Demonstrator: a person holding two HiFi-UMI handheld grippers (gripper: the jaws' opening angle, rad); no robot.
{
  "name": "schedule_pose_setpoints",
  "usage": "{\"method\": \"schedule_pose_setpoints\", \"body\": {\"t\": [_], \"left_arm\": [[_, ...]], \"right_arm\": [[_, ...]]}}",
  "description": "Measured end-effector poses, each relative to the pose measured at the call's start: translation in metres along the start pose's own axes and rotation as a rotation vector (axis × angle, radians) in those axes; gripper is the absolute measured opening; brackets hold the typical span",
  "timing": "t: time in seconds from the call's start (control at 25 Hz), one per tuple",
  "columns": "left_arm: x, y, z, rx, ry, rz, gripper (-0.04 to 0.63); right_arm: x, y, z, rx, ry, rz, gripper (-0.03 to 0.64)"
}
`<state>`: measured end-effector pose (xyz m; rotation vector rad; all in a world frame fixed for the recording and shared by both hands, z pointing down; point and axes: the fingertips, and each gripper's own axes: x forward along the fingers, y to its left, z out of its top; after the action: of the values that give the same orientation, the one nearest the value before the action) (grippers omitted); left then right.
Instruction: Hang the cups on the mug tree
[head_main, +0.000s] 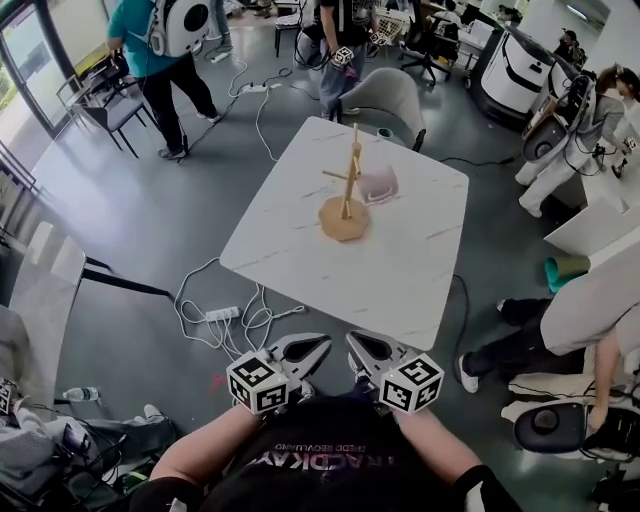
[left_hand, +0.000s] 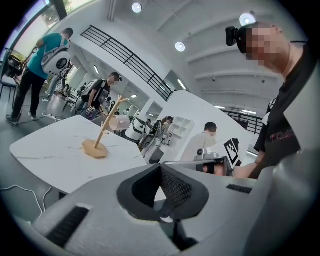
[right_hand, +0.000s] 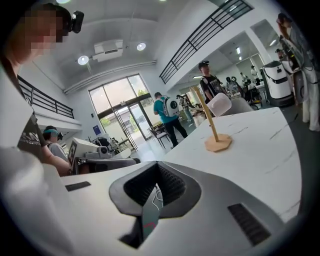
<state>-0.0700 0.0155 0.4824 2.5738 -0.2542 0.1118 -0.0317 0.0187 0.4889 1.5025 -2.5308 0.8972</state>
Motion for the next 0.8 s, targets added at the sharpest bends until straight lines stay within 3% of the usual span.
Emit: {"method": "schedule_pose_setpoints", "body": {"t": [0.8], "left_arm": [[-0.010, 0.007, 0.002, 0.008, -0.019, 0.003, -0.003]], "right_arm": [[0.005, 0.018, -0.026, 0.075, -0.015, 0.026, 0.009]]}}
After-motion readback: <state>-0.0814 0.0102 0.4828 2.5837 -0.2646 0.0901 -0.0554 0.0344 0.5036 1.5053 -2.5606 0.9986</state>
